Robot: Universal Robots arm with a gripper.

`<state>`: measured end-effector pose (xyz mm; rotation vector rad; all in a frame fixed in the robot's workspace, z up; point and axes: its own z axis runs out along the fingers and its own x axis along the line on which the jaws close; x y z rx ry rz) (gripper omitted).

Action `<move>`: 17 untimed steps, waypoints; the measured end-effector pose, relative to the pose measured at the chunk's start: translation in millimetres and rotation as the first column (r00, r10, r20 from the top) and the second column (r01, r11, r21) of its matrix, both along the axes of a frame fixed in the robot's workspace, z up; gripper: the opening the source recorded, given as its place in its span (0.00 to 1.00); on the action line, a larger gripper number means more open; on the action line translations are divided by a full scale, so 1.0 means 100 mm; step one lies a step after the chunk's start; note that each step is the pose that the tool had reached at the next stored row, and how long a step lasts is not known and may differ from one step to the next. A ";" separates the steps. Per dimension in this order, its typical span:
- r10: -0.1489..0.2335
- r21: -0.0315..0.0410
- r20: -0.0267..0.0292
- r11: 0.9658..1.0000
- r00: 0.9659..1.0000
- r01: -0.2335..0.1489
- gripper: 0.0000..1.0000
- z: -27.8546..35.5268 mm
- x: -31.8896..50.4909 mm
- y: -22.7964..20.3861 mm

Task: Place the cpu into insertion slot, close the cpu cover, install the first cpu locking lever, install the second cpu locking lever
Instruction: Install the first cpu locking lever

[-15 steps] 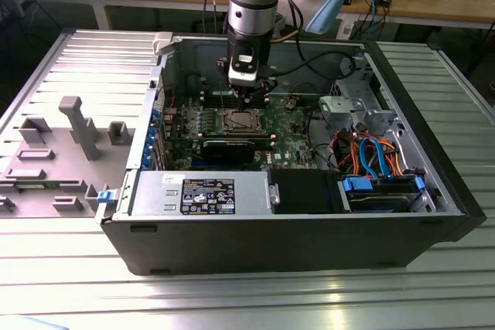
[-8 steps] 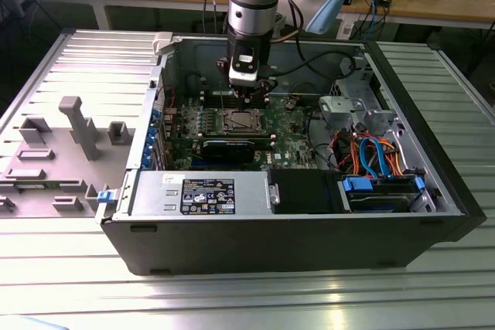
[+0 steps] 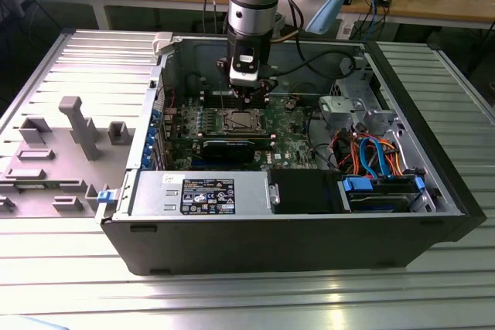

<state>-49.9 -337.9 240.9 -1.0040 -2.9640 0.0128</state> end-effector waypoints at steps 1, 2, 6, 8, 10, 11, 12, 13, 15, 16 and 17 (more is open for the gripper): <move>0.001 0.000 0.000 1.000 1.000 -0.001 0.11 0.000 0.000 0.000; 0.003 0.000 0.000 1.000 1.000 -0.003 0.11 0.000 0.000 0.000; 0.008 0.000 0.000 1.000 1.000 -0.008 0.11 0.000 0.000 0.000; 0.010 0.000 0.000 1.000 1.000 -0.010 0.11 0.000 0.000 0.000; 0.012 0.000 0.000 1.000 1.000 -0.012 0.11 0.000 0.000 0.000; 0.013 0.000 0.000 1.000 1.000 -0.013 0.11 0.000 0.000 0.000; 0.015 0.000 0.000 1.000 1.000 -0.015 0.11 0.000 0.000 0.000; 0.016 0.000 0.000 1.000 1.000 -0.016 0.11 0.000 0.000 0.000; 0.024 0.000 0.000 1.000 1.000 -0.024 0.11 0.000 0.000 0.000; 0.026 0.000 0.000 1.000 1.000 -0.026 0.11 0.000 0.000 0.000; 0.027 0.000 0.000 1.000 1.000 -0.027 0.11 0.000 0.000 0.000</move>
